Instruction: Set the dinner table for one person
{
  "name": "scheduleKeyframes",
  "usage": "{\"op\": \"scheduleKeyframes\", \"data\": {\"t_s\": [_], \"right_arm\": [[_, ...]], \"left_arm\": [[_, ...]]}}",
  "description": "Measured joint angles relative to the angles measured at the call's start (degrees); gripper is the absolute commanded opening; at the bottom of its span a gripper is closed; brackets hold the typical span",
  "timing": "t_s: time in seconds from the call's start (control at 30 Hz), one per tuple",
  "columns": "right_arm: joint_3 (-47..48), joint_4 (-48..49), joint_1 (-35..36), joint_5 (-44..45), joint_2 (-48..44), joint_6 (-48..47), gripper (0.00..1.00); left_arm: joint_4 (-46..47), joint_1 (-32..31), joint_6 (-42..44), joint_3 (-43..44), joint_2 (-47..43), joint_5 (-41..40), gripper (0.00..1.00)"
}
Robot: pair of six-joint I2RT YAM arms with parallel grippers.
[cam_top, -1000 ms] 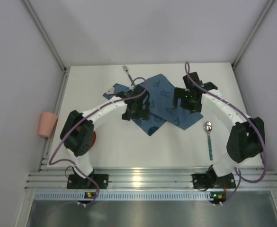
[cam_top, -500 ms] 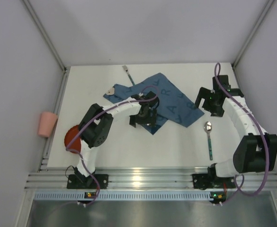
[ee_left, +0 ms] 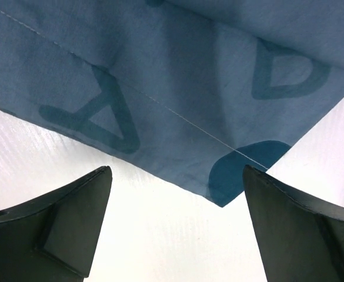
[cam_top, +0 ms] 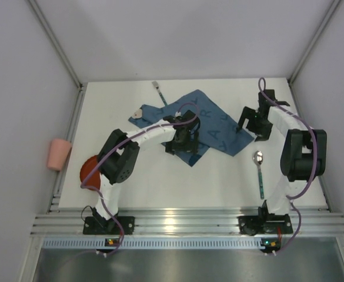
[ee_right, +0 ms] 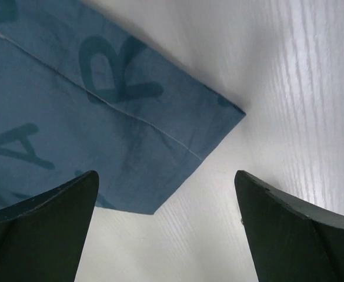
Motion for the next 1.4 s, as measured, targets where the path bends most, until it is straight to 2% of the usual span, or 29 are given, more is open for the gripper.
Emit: {"op": "scheduleKeyframes", "data": {"t_s": [0.17,0.33,0.37,0.4,0.43,0.5,0.53,0.67,0.73,0.83,0.87,0.9,0.93,0.97,1.2,1.4], "right_arm": [[5.0,0.8,-1.0,0.1,2.6,0.1,1.0],[7.9,1.9,-1.0,0.7,7.1,0.1,1.0],[8.2,1.9,-1.0,0.8,8.3,0.1,1.0],[8.3,2.1,-1.0,0.9,9.5,0.1,1.0],[8.4,2.1,-1.0,1.1,10.5,0.1,1.0],[9.2,2.0,-1.0,1.4,11.4,0.1,1.0],[9.5,2.3,-1.0,1.4,11.5,0.1,1.0],[9.7,2.3,-1.0,1.4,12.1,0.1,1.0],[9.7,2.3,-0.9,1.3,12.2,0.0,0.91],[9.3,2.5,-0.3,1.3,12.2,-0.6,0.58],[9.1,2.5,-0.1,1.2,12.2,-0.9,0.33],[8.8,2.7,0.3,1.2,12.2,-1.3,0.18],[8.4,3.0,0.7,0.9,12.2,-1.2,0.07],[8.0,2.8,1.2,0.8,12.2,-1.2,0.0],[7.5,2.7,2.7,-1.1,12.1,-0.4,0.0],[7.6,1.2,-0.3,0.1,12.1,1.8,0.0]], "left_arm": [[1.6,0.0,0.0,0.0,0.9,1.0,0.97],[1.6,0.0,0.5,0.6,2.1,1.2,0.82],[1.6,0.0,0.6,0.6,2.2,1.3,0.77],[1.5,0.1,0.7,0.6,2.3,1.4,0.67],[1.5,0.1,0.8,0.6,2.3,1.4,0.54],[1.5,0.2,1.0,0.5,2.4,1.5,0.38],[1.6,0.2,1.2,0.5,2.5,1.5,0.22],[1.9,0.3,1.4,0.3,2.6,2.3,0.0],[1.9,0.4,1.6,0.3,2.6,2.5,0.0],[3.2,0.7,1.5,-1.4,1.7,2.7,0.0],[4.2,1.1,1.3,-2.7,0.9,2.9,0.0],[5.0,1.3,1.1,-4.1,0.1,3.2,0.0],[6.2,1.7,0.9,-6.0,-1.2,3.5,0.0],[6.6,2.4,0.6,-8.1,-2.6,3.7,0.0],[5.0,11.2,0.5,-20.6,-12.2,4.0,0.0],[-4.7,16.8,2.1,-21.5,-14.6,-3.1,0.0]]}}
